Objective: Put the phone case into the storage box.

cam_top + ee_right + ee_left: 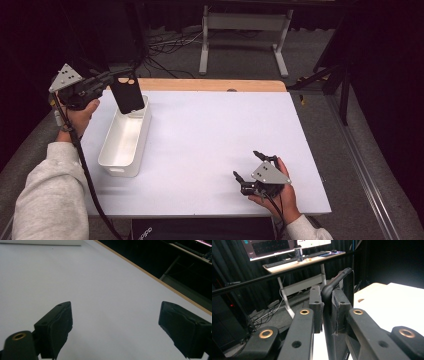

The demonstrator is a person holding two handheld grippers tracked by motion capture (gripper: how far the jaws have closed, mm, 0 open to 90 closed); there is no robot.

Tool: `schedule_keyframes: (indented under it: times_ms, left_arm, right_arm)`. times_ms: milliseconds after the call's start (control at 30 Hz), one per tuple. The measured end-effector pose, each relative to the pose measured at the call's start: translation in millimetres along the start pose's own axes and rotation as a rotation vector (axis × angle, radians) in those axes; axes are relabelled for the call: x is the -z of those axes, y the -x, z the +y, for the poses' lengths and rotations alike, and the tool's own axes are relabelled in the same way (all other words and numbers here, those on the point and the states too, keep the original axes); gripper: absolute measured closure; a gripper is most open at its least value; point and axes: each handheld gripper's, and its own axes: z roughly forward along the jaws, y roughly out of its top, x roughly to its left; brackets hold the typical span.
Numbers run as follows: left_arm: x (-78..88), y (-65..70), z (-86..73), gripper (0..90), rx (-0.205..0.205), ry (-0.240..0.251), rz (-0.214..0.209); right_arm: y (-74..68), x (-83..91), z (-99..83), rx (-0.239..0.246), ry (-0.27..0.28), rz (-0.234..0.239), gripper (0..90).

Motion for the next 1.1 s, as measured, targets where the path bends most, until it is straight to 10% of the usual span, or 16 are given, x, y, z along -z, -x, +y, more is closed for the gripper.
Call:
schedule_keyframes:
  times_ms: [1100]
  left_arm:
    - [-66.9,-27.5,-58.8,81.1,-0.024,-0.059,-0.052]
  right_arm:
    - [-0.4,-14.6,-3.5,-0.009,-0.067,-0.006,13.1]
